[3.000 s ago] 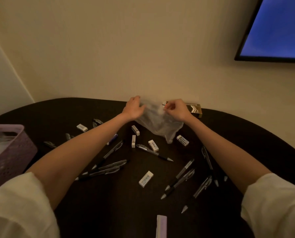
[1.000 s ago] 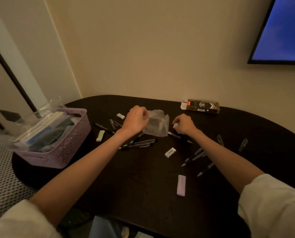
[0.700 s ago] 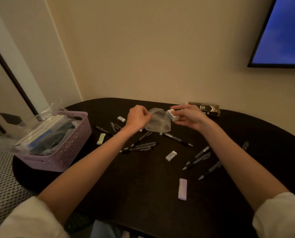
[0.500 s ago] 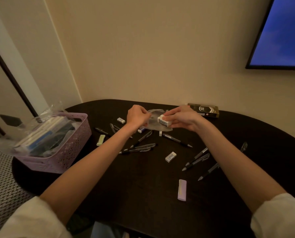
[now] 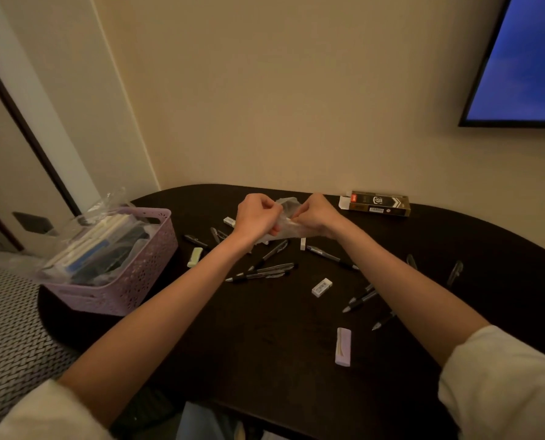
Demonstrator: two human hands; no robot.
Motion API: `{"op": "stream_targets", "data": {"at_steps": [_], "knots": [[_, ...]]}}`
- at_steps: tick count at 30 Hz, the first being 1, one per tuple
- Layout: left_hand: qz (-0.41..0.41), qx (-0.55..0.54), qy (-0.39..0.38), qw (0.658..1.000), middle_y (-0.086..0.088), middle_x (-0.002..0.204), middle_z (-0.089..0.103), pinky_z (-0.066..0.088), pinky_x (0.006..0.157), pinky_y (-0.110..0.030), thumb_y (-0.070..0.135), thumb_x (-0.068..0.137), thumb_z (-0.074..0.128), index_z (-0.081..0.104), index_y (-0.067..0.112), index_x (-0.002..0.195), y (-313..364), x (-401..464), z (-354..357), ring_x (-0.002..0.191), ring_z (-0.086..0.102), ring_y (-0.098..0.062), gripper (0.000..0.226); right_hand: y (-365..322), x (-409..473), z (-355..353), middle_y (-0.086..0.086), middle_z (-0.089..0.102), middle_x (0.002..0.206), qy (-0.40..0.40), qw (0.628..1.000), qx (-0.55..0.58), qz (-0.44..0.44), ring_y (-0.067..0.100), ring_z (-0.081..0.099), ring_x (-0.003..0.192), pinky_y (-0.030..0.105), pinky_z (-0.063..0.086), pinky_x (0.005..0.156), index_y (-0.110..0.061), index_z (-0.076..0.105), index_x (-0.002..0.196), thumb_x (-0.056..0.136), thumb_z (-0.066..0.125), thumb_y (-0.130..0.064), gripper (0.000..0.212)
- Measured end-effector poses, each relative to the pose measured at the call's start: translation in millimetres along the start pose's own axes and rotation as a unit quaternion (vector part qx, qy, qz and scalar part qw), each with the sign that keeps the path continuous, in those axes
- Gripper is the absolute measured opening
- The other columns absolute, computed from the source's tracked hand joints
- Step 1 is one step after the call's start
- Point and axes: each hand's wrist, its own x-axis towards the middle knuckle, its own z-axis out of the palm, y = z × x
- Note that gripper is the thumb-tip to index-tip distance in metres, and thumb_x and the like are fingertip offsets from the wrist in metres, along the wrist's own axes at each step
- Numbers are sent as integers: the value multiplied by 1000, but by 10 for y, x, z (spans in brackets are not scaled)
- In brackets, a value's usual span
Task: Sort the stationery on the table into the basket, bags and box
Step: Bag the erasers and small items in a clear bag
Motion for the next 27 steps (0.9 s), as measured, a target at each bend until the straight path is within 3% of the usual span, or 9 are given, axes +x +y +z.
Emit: {"op": "stream_targets", "data": {"at_steps": [3, 6, 9, 11, 15, 18, 20, 24, 27], "knots": [[-1, -4, -2, 1000, -7, 70, 66, 55, 57, -22, 13, 95, 57, 63, 11, 90, 25, -19, -50, 56, 64, -11, 8, -62, -7, 29, 11, 62, 109, -34, 995, 85, 34, 14, 57, 94, 25, 49, 73, -2, 63, 112, 86, 66, -17, 30], [-11, -8, 7, 1000, -8, 72, 66, 56, 58, -23, 11, 95, 56, 62, 10, 90, -16, -49, -100, 56, 65, -12, 8, -108, -62, 13, 13, 64, 111, -101, 970, 210, 69, 19, 64, 96, 32, 56, 84, 0, 62, 112, 86, 65, -9, 28], [-20, 2, 19, 1000, -8, 69, 66, 52, 51, -19, 10, 95, 56, 63, 5, 91, -102, -85, -118, 51, 63, -9, 9, -112, -129, -19, 17, 69, 103, -142, 955, 255, 59, 19, 69, 87, 25, 58, 73, 5, 62, 112, 91, 57, -1, 23], [-30, 3, 14, 999, -9, 70, 66, 54, 53, -21, 11, 95, 56, 63, 5, 92, -160, -120, -95, 53, 64, -12, 10, -69, -170, -35, 19, 69, 103, -139, 955, 258, 52, 24, 70, 91, 30, 58, 79, 6, 62, 112, 92, 55, -1, 22], [-44, -5, -2, 999, -9, 72, 67, 57, 58, -25, 13, 95, 56, 63, 6, 95, -248, -210, 27, 57, 65, -12, 10, 114, -270, -74, 11, 69, 93, -27, 984, 173, 21, 15, 67, 81, 23, 57, 72, 0, 65, 108, 93, 55, -6, 19], [-54, -2, 3, 999, -7, 75, 67, 59, 64, -28, 15, 96, 55, 62, 9, 97, -310, -293, 99, 62, 68, -15, 9, 352, -409, -50, 9, 66, 92, 43, 995, 88, 13, 11, 61, 78, 25, 53, 72, -10, 65, 89, 93, 52, -3, 14], [-57, -10, 10, 998, -7, 75, 67, 59, 66, -30, 16, 96, 55, 62, 10, 97, -355, -349, 115, 65, 68, -16, 9, 550, -500, -31, 10, 63, 102, 10, 1000, 7, 18, 15, 60, 91, 29, 53, 80, -14, 63, 85, 90, 55, 0, 17], [-67, -25, 16, 997, -7, 81, 67, 57, 61, -23, 18, 96, 56, 61, 10, 99, -408, -457, 108, 64, 65, -11, 10, 872, -604, 18, 6, 53, 130, -131, 972, -195, -25, 21, 50, 121, 28, 45, 96, -13, 62, 116, 83, 66, 0, 36], [-66, -27, 19, 997, -7, 79, 67, 58, 63, -25, 17, 96, 55, 61, 9, 100, -426, -518, 101, 64, 65, -11, 10, 957, -632, 75, 3, 53, 131, -152, 962, -219, -63, 19, 46, 125, 32, 41, 102, -15, 64, 116, 81, 72, -10, 36]]}}
